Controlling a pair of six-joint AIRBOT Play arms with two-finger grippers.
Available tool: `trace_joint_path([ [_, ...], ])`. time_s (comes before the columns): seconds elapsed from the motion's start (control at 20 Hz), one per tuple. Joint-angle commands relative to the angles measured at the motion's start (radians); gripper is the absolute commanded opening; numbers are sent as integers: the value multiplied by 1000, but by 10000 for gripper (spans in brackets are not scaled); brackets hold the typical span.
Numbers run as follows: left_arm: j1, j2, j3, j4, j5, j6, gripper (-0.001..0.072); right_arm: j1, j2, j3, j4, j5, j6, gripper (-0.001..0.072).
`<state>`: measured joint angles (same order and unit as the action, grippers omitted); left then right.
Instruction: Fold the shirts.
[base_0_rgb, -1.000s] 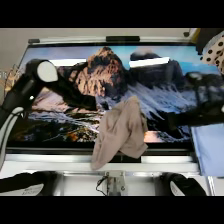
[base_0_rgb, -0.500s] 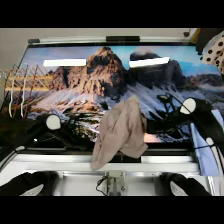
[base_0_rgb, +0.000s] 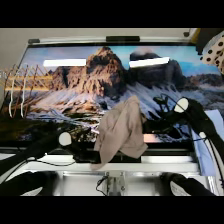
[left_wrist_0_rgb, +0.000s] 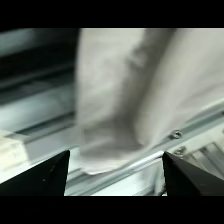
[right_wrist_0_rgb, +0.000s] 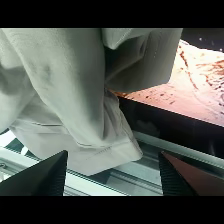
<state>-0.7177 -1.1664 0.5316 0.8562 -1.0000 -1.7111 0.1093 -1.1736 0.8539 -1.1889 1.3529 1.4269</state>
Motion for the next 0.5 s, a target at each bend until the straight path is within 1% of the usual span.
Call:
trace_joint_path([
  [0.0, -43, -29, -6, -20, 95, 4, 522, 0, -4, -2, 7, -19, -9, 680],
  [0.05, -43, -29, -4, -20, 97, 4, 398, 0, -4, -4, 7, -28, -12, 680],
  [0.1, -43, -29, -2, -19, 98, 16, 223, 0, -4, -10, 8, -35, -17, 680],
  [0.15, -43, -29, 0, -19, 98, 19, 76, 0, -4, -17, 8, -42, -19, 680],
  [0.2, -43, -27, 0, -19, 98, 21, 34, 0, -4, -27, 10, -48, -19, 680],
  [0.35, -41, 0, 0, -18, 95, 41, 33, 9, -4, -84, 48, -109, -19, 674],
  [0.45, -38, 42, 0, -10, 95, 41, 33, 68, -13, -135, 64, -178, -32, 673],
])
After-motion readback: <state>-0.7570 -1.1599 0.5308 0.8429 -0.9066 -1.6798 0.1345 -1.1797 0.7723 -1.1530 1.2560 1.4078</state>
